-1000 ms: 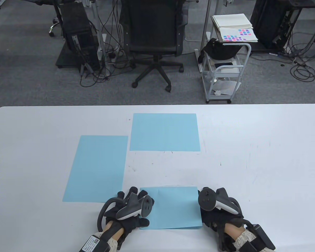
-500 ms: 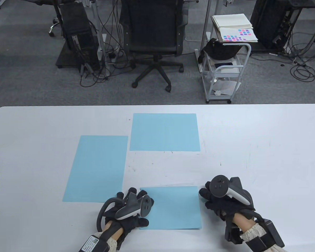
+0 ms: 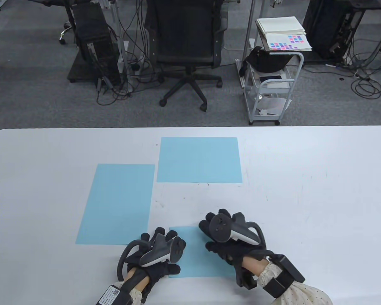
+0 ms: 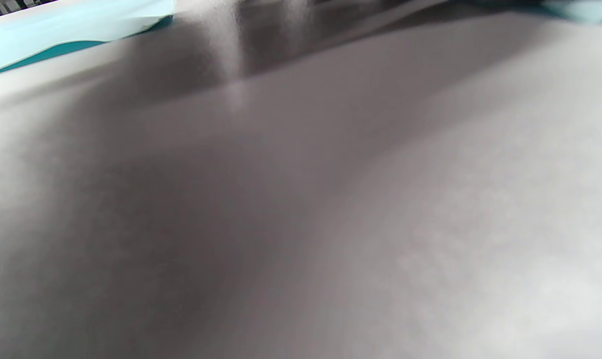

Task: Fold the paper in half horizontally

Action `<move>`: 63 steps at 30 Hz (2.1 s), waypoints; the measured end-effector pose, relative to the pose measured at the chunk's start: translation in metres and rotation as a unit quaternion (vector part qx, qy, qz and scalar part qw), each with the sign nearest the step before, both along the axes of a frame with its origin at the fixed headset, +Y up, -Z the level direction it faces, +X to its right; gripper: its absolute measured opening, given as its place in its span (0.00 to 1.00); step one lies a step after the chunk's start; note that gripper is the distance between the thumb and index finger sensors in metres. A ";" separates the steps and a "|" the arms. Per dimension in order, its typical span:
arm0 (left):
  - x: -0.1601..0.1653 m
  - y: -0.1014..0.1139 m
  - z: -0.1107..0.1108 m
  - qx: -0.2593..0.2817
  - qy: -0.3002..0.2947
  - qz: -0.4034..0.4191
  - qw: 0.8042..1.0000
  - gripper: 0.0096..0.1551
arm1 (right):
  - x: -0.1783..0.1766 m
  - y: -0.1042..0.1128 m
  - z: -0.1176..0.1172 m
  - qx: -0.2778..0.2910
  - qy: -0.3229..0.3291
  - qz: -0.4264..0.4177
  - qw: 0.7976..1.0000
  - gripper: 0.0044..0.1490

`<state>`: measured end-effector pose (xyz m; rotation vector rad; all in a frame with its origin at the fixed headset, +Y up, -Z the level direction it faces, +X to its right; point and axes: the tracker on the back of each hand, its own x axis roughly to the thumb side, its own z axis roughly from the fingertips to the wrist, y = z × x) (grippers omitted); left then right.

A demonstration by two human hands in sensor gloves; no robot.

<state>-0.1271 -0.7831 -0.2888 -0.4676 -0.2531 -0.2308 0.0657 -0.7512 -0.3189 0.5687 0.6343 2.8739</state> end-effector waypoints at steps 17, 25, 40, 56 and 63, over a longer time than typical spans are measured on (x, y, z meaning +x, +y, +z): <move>0.001 0.000 0.001 0.005 -0.002 -0.005 1.000 0.47 | -0.029 -0.032 0.000 -0.040 0.022 0.066 0.997 0.46; 0.001 0.000 0.001 0.000 0.004 -0.006 1.000 0.47 | -0.027 -0.031 -0.002 -0.034 0.020 0.072 0.997 0.46; 0.001 0.000 0.001 -0.002 0.005 -0.007 1.000 0.46 | -0.013 -0.028 -0.005 -0.028 0.005 0.088 0.996 0.45; 0.001 0.001 0.001 -0.003 0.006 -0.010 1.000 0.46 | 0.017 -0.028 -0.009 -0.031 -0.028 0.088 0.995 0.44; 0.001 0.002 0.001 -0.004 0.009 -0.014 1.000 0.47 | 0.031 -0.029 -0.010 -0.037 -0.037 0.080 0.995 0.44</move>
